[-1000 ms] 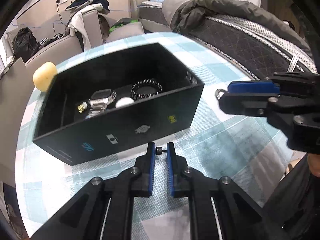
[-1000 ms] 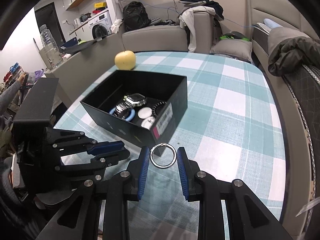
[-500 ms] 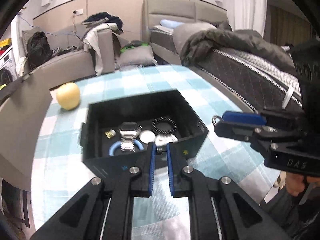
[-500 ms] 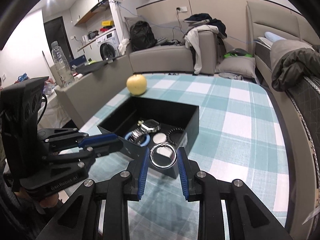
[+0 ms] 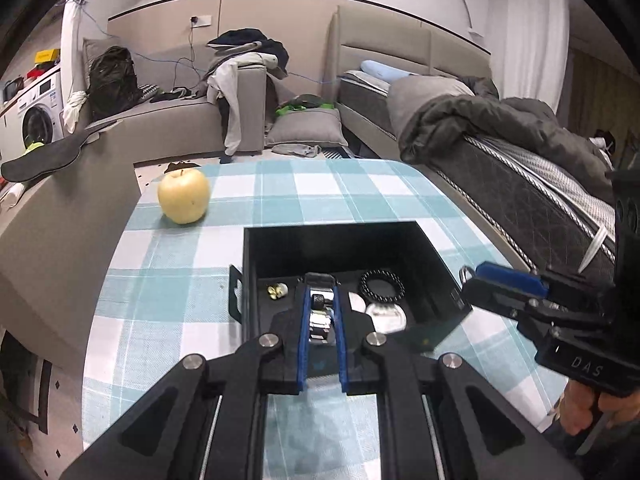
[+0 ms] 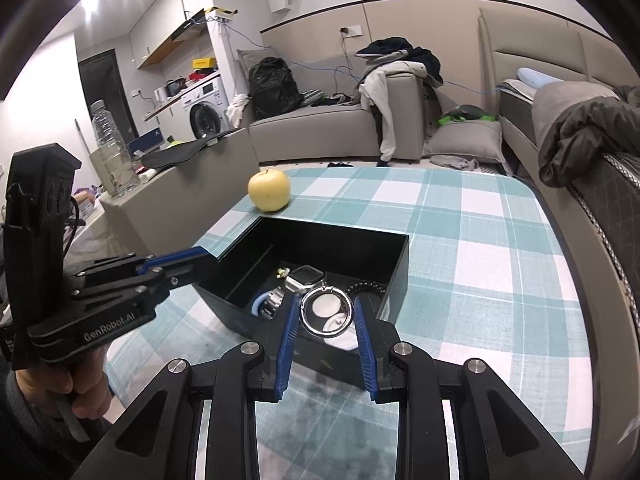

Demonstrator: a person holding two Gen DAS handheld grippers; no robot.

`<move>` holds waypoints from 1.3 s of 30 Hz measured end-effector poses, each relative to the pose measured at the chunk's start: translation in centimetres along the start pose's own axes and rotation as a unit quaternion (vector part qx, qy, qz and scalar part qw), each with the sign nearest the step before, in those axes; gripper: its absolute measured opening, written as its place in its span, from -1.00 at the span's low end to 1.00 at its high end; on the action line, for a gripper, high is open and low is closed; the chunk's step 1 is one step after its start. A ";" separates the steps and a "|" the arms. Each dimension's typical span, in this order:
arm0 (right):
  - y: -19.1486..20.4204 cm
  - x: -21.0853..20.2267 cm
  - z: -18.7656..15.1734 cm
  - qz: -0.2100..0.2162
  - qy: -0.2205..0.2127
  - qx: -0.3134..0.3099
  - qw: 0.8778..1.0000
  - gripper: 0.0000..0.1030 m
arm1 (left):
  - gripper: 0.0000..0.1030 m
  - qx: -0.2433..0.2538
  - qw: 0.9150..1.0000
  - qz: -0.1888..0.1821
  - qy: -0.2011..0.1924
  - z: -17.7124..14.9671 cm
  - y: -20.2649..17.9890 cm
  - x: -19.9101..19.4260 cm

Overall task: Organize jewelry
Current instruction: 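Lower the ring into the box and open the right tool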

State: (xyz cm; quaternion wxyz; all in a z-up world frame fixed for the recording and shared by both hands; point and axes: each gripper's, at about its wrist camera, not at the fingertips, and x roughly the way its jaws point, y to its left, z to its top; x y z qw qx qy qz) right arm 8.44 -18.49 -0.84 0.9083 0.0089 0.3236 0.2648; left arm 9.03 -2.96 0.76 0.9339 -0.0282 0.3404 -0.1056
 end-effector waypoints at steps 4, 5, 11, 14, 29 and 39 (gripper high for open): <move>0.0 0.5 0.3 -0.005 -0.007 0.004 1.000 -0.48 | -0.87 -0.008 1.000 -0.002 -0.005 0.4 0.5 0.2; 0.0 0.7 0.5 -0.007 -0.006 0.007 1.000 -0.48 | -0.87 -0.010 1.000 -0.002 -0.006 0.4 0.6 0.3; 0.1 1.9 0.8 -0.010 0.000 0.014 1.000 -0.48 | -0.87 -0.014 1.000 -0.005 0.002 0.4 1.2 1.2; 0.0 2.4 1.0 -0.009 0.003 0.019 1.000 -0.48 | -0.87 -0.016 1.000 -0.008 0.007 0.4 1.3 1.7; -0.1 4.6 1.2 -0.015 0.020 0.020 0.999 -0.48 | -0.87 -0.012 0.999 -0.010 0.033 0.2 1.6 3.8; 0.2 5.0 0.8 -0.019 0.031 0.014 0.999 -0.47 | -0.87 -0.015 0.999 -0.009 0.036 0.2 1.6 3.8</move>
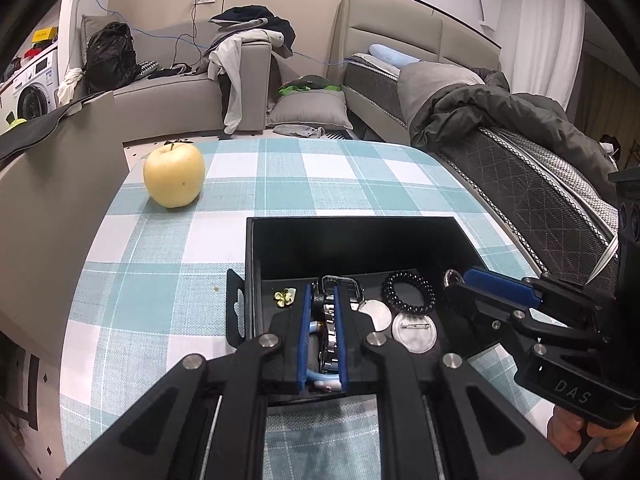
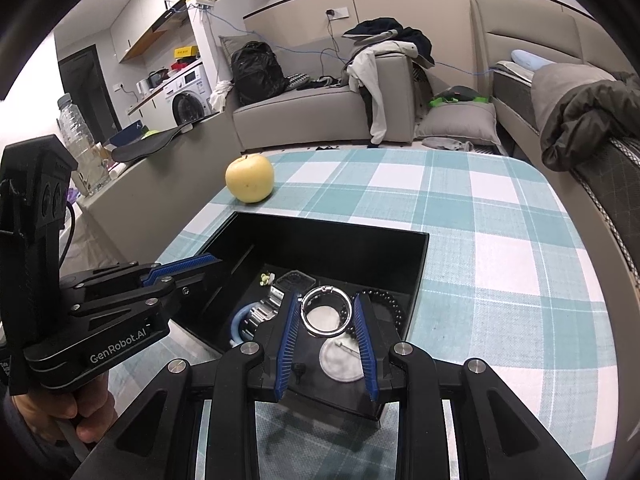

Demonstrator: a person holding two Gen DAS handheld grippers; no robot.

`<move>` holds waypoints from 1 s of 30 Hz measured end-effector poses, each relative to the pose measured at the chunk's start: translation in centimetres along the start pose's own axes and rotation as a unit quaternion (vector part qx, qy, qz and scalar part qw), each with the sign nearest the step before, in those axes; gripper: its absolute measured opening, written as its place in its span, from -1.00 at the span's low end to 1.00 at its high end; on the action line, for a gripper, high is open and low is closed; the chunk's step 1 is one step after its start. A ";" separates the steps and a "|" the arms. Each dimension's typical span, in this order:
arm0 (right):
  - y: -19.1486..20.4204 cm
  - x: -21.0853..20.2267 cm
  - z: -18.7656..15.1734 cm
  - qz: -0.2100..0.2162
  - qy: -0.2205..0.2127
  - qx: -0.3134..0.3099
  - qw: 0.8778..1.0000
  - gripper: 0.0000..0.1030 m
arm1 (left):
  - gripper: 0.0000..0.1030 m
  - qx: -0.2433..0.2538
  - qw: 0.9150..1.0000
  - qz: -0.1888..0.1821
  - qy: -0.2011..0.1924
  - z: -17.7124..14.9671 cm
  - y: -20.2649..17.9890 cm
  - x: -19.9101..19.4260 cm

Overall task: Organize jewelry
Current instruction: 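Lower the ring into the box and open the right tool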

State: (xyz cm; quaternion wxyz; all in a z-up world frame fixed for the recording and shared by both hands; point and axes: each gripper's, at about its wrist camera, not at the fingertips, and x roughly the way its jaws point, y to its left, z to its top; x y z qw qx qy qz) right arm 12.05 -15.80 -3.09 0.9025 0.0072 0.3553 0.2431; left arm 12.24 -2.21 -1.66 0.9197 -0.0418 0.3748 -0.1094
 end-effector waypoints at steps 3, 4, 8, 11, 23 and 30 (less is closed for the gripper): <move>0.0 0.1 -0.1 -0.001 0.004 -0.002 1.000 -0.47 | -0.87 0.002 1.000 0.001 0.001 -0.1 -0.1 0.0; 0.0 0.1 -0.1 -0.002 0.005 -0.003 1.000 -0.47 | -0.87 0.003 1.000 0.002 0.001 -0.1 -0.2 0.0; -0.1 -0.1 -0.1 -0.003 0.000 0.000 1.000 -0.46 | -0.87 0.006 1.000 0.001 0.003 -0.2 -0.4 0.1; -0.3 -0.4 0.1 -0.009 -0.004 0.005 1.000 -0.39 | -0.87 0.008 1.000 0.000 0.004 -0.2 -0.5 0.2; -0.9 -1.6 0.2 -0.014 -0.024 0.013 1.000 0.12 | -0.86 0.009 1.000 0.003 0.023 -0.5 -0.9 0.7; -1.3 -2.0 0.3 -0.017 -0.029 0.022 0.999 0.48 | -0.84 0.009 0.999 -0.001 0.037 -0.6 -1.0 0.5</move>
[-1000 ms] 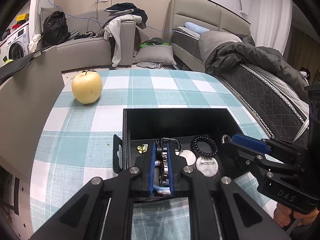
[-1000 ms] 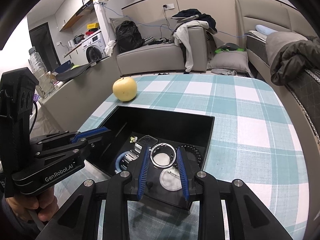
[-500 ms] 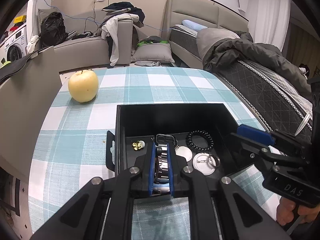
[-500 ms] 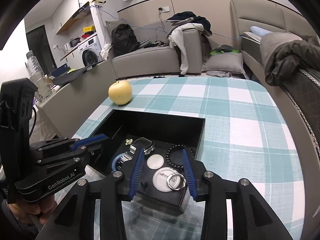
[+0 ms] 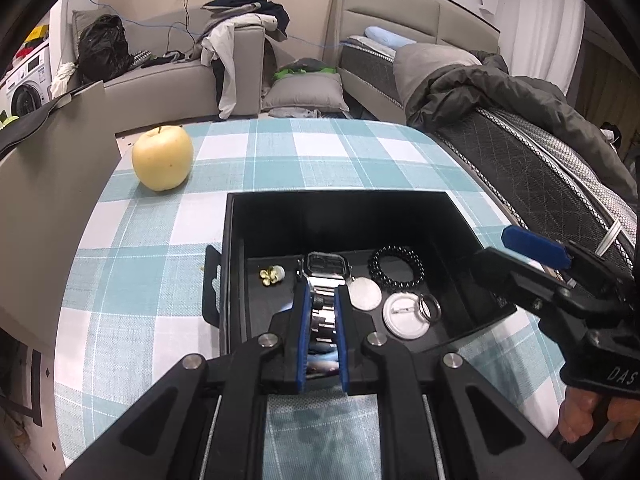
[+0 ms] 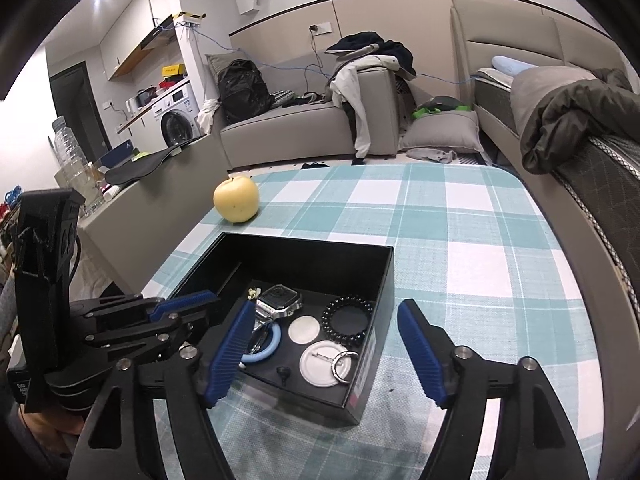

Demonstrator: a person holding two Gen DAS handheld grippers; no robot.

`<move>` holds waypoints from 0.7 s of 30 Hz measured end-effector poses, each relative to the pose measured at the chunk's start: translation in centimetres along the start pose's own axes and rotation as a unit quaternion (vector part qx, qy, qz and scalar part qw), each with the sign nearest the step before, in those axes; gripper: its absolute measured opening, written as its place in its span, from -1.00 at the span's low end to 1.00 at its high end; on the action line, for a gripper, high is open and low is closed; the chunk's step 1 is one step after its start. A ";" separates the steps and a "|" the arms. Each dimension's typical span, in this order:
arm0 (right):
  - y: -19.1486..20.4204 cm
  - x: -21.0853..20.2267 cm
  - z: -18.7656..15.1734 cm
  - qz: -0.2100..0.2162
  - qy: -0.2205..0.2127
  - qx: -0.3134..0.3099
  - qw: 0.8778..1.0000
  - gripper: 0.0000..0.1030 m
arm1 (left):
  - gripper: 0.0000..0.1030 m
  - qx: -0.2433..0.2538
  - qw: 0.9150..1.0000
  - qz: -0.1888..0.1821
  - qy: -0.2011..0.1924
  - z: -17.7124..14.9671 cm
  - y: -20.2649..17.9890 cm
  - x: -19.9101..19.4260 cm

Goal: Organize jewelry

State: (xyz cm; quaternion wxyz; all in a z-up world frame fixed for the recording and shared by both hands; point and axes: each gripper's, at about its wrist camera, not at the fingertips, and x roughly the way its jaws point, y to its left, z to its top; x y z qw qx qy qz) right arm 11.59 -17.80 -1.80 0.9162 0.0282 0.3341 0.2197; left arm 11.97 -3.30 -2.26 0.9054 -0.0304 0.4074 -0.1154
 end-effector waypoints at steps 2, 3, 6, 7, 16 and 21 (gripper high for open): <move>0.0 -0.2 0.1 -0.001 -0.003 0.001 1.000 0.60 | -0.76 0.004 1.000 -0.002 -0.001 -0.1 -0.1 -0.3; 0.0 -0.3 0.2 -0.001 -0.004 0.002 1.000 0.70 | -0.73 0.006 1.000 -0.002 -0.003 -0.1 -0.2 -0.4; 0.1 -0.6 0.2 0.002 -0.010 0.004 1.000 0.83 | -0.45 0.002 1.000 -0.001 0.004 -0.2 -0.2 -0.6; 0.1 -0.8 0.2 0.002 -0.011 0.004 1.000 0.87 | -0.25 -0.003 1.000 -0.001 0.004 -0.3 -0.1 -0.7; 1.0 -2.9 -0.1 0.012 -0.037 0.000 0.999 1.00 | 0.96 -0.017 0.997 0.017 -0.070 -1.2 -0.2 -4.0; 1.7 -3.8 -0.7 0.016 -0.044 -0.010 0.999 1.00 | 0.96 -0.017 0.995 0.033 -0.096 -1.8 -0.1 -5.5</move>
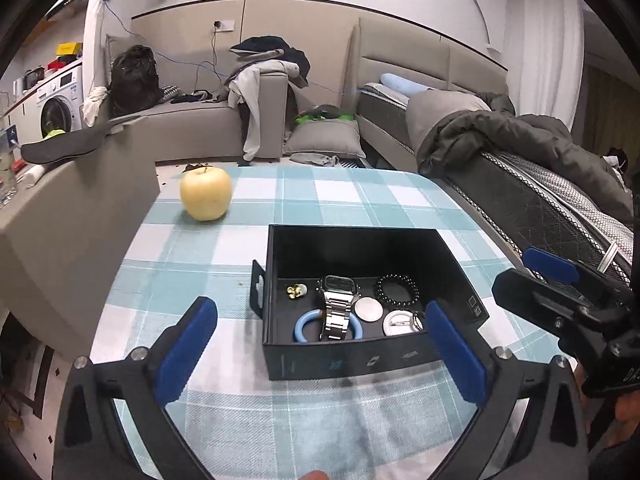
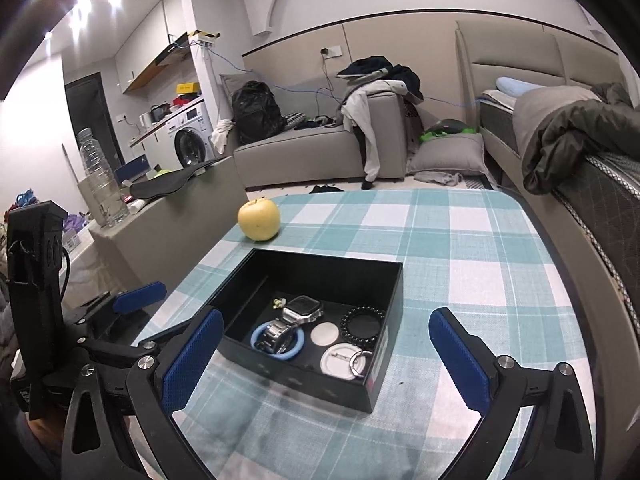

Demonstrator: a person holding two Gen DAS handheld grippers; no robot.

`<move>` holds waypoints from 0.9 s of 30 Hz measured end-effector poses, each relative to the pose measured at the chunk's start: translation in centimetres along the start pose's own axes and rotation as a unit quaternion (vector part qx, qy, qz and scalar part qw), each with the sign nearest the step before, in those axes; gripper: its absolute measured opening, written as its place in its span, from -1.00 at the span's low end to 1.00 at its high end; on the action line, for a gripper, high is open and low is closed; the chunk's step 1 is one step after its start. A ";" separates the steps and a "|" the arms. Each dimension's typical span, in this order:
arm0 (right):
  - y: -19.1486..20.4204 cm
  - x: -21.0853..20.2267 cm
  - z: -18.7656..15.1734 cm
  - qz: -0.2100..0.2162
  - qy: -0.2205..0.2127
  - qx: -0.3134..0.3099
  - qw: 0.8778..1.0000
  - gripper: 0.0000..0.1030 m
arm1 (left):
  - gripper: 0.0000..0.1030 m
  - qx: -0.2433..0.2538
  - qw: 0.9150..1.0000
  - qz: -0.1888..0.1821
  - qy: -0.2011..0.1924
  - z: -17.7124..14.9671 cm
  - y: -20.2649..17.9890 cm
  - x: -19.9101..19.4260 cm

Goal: Organize jewelry

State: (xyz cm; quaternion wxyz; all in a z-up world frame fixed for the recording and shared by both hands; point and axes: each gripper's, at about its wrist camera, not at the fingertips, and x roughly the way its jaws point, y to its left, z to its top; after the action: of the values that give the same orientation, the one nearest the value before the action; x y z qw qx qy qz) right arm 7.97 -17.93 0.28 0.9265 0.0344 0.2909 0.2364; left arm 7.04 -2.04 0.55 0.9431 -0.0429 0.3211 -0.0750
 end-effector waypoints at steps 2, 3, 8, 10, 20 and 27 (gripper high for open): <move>0.3 -0.3 -0.1 0.007 -0.003 0.000 1.000 1.00 | 0.96 0.002 1.000 0.005 -0.007 0.0 0.0 -0.3; 0.3 -0.3 -0.2 0.009 -0.004 -0.001 1.000 1.00 | 0.96 0.004 1.000 0.009 -0.011 0.0 -0.1 -0.5; 1.2 -0.7 -0.5 0.014 -0.010 -0.018 1.000 1.00 | 0.96 -0.002 0.999 0.016 -0.032 0.2 0.2 -1.3; 1.3 -0.8 -0.6 0.016 -0.011 -0.021 1.000 1.00 | 0.96 -0.008 0.999 0.015 -0.035 0.2 0.3 -1.6; 1.5 -0.8 -0.7 0.021 -0.014 -0.026 0.999 1.00 | 0.96 -0.015 0.999 0.018 -0.045 0.3 0.7 -1.7; 1.7 -0.5 -0.6 0.020 -0.010 -0.028 0.999 1.00 | 0.96 -0.028 0.999 0.013 -0.042 0.4 1.3 -1.9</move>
State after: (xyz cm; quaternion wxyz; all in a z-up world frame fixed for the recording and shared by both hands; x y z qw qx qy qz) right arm 6.57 -16.65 0.36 0.9251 0.0171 0.2741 0.2624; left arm 5.97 -0.40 1.79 0.9551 -0.0677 0.2839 -0.0517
